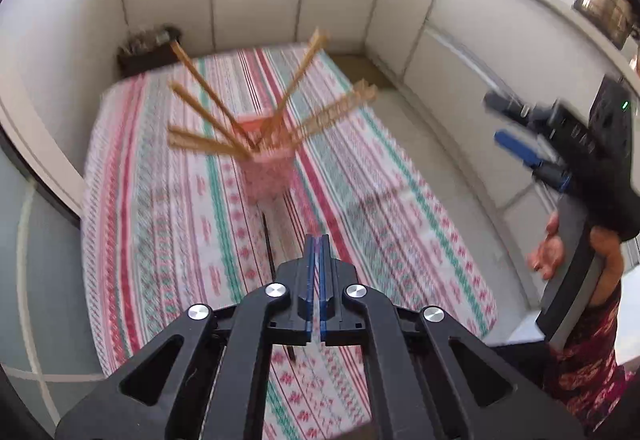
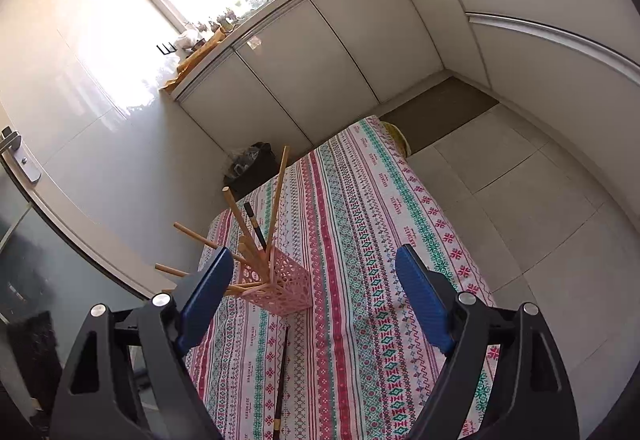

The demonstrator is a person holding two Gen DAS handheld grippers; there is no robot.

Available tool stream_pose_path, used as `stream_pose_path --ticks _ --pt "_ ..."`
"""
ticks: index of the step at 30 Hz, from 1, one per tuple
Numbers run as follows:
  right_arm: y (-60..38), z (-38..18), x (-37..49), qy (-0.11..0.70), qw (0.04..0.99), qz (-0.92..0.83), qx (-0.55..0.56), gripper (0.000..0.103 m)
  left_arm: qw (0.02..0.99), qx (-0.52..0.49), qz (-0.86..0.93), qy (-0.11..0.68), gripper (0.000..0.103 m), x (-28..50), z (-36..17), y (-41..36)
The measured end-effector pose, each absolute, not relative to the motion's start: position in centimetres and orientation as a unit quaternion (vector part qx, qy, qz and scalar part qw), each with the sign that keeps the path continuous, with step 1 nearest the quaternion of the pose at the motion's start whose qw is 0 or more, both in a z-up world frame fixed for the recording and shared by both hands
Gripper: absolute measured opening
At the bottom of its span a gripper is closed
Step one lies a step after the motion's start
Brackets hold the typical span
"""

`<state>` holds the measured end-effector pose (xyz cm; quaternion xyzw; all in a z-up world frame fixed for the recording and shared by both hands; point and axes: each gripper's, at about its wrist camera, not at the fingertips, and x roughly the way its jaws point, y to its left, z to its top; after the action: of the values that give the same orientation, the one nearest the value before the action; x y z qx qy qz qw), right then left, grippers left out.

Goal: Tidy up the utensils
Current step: 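Grasp the last dark chopstick on the cloth with the left tool, then lift the dark chopstick upright and lower it into the pink basket, opening the left tool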

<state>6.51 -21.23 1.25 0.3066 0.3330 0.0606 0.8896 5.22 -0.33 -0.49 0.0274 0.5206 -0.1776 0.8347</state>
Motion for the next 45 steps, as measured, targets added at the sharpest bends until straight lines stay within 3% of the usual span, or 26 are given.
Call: stream_pose_path --ticks 2,6,8,16,18,20,26,28,29,31,37,39,40,43,45 --pt "-21.5 0.9 6.7 0.342 0.885 0.06 0.31 0.082 0.802 0.051 -0.161 0.573 0.014 6.1 -4.9 -0.8" --pt "-21.7 0.5 7.0 0.352 0.881 0.059 0.31 0.082 0.771 0.085 -0.113 0.621 0.017 7.9 -11.6 -0.9" --pt "-21.7 0.5 7.1 0.352 0.881 0.059 0.31 0.082 0.777 0.093 -0.099 0.615 0.022 8.6 -13.0 -0.8" --pt "-22.5 0.0 7.5 0.359 0.877 0.052 0.316 0.082 0.786 0.123 -0.047 0.604 0.024 11.9 -15.8 -1.9" --pt "-22.8 0.1 7.5 0.357 0.876 0.051 0.319 0.082 0.79 0.126 -0.043 0.599 0.021 10.8 -16.6 -1.5" --pt "-23.0 0.1 7.4 0.356 0.876 0.05 0.321 0.082 0.79 0.135 -0.057 0.596 0.006 8.5 -16.8 -1.3" --pt "-23.1 -0.1 7.2 0.361 0.872 0.051 0.328 0.083 0.734 0.199 -0.141 0.633 0.005 2.1 -16.9 -1.7" --pt "-23.0 -0.1 7.2 0.361 0.873 0.052 0.325 0.083 0.726 0.192 -0.15 0.642 0.011 1.6 -16.5 -1.3" --pt "-23.0 -0.1 7.2 0.36 0.873 0.052 0.325 0.083 0.727 0.194 -0.148 0.642 0.025 1.8 -16.4 -1.2" --pt "-22.9 -0.2 7.3 0.361 0.872 0.052 0.326 0.083 0.731 0.194 -0.135 0.64 0.038 2.6 -16.2 -1.4" --pt "-22.8 -0.5 7.8 0.369 0.868 0.054 0.327 0.083 0.704 0.217 -0.133 0.663 0.038 6.4 -18.0 -4.0" --pt "-23.2 -0.7 7.8 0.37 0.867 0.051 0.331 0.083 0.695 0.218 -0.15 0.668 0.022 6.4 -18.1 -4.2" --pt "-23.3 -0.8 7.8 0.37 0.866 0.05 0.333 0.083 0.69 0.216 -0.166 0.671 0.004 6.3 -18.1 -4.9" --pt "-23.8 -0.9 7.8 0.371 0.864 0.046 0.338 0.083 0.708 0.248 -0.154 0.644 0.003 4.4 -18.0 -5.8" --pt "-24.0 -0.9 7.7 0.369 0.863 0.045 0.343 0.083 0.726 0.192 -0.161 0.641 0.003 4.0 -17.6 -4.8"
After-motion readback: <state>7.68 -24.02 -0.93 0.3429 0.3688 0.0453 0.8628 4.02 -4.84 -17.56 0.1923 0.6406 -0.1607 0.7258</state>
